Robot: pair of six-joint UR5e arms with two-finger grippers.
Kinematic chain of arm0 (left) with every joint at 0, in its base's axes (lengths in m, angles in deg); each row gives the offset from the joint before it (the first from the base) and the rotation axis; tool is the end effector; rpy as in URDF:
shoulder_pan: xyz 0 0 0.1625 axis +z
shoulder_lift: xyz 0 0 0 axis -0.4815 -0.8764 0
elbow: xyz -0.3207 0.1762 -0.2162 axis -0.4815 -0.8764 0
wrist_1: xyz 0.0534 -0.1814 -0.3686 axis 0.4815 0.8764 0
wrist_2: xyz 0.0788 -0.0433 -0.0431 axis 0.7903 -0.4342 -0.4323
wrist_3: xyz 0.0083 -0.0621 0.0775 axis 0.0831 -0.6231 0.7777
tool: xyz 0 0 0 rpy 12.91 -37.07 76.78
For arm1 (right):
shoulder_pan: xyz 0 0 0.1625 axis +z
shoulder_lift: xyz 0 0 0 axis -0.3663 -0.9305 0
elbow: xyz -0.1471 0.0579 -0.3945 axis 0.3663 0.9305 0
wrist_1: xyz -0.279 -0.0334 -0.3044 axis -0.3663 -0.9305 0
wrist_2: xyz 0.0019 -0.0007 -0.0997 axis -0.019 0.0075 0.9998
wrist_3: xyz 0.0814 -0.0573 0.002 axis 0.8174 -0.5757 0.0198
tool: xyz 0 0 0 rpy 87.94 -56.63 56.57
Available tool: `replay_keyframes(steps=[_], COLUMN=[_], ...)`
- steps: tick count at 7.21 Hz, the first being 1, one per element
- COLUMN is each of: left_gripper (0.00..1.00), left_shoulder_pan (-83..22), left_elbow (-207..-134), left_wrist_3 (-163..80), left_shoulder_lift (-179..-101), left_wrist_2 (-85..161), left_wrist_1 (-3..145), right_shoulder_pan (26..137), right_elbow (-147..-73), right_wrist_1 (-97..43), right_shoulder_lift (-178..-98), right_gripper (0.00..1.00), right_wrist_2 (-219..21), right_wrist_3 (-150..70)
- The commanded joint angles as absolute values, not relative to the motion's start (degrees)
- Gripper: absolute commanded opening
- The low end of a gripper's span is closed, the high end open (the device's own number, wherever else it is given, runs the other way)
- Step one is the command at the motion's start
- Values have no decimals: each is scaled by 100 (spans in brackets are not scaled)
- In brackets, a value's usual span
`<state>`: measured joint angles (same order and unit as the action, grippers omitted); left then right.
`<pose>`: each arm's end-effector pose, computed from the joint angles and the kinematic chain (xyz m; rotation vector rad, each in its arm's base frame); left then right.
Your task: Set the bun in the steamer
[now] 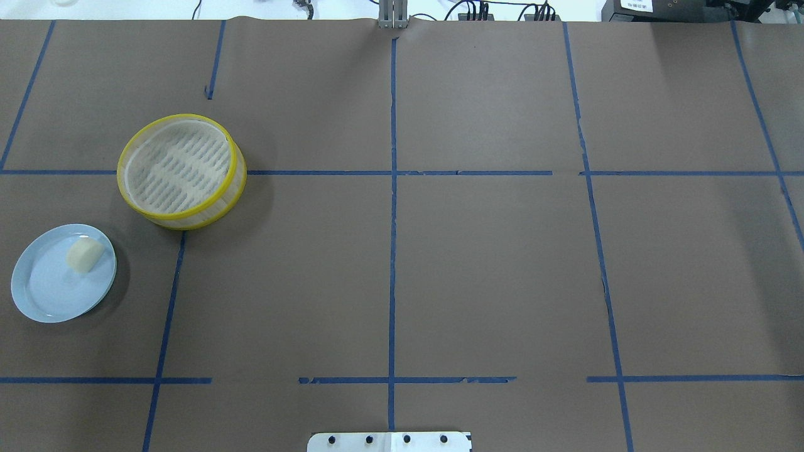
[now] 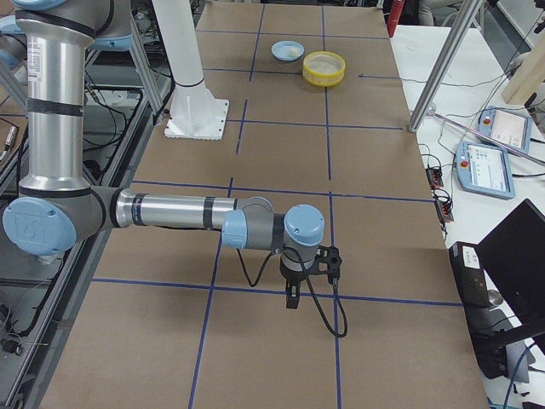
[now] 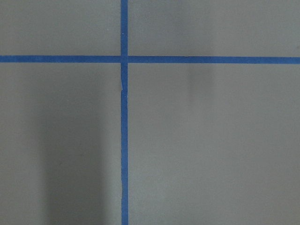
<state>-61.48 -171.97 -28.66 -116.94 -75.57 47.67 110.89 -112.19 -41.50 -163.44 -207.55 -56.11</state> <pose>-0.0648 -0.4673 0.6605 0.0266 0.7886 -0.0171 0.0629 -0.4514 0.6657 -0.0316 -0.7191 0.0044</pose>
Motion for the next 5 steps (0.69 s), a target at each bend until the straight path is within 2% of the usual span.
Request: replay_keyframes(steps=[1,3,5], left_gripper=[100,100,100], left_shoulder_pan=[-6139,-6139,-6130], left_elbow=[-17197,-17310,-17887], left_wrist_3=[-2865,-2865,-2935], left_shoulder_lift=[-11724,-11794,-11873], left_wrist_2=[-7558,-7567,-7576], left_wrist_1=[4799,4825,4773], right_shoulder_pan=[11096,11096,11087], right_elbow=[-11219,-11219,-11219], right_wrist_1=[-4150,-4150,-4150], right_shoulder_lift=[-16344,-16344,-16344], right_gripper=[100,100,100], right_wrist_2=[-20755,-20755,-20755], right_wrist_3=[-5611,-5611,-5611])
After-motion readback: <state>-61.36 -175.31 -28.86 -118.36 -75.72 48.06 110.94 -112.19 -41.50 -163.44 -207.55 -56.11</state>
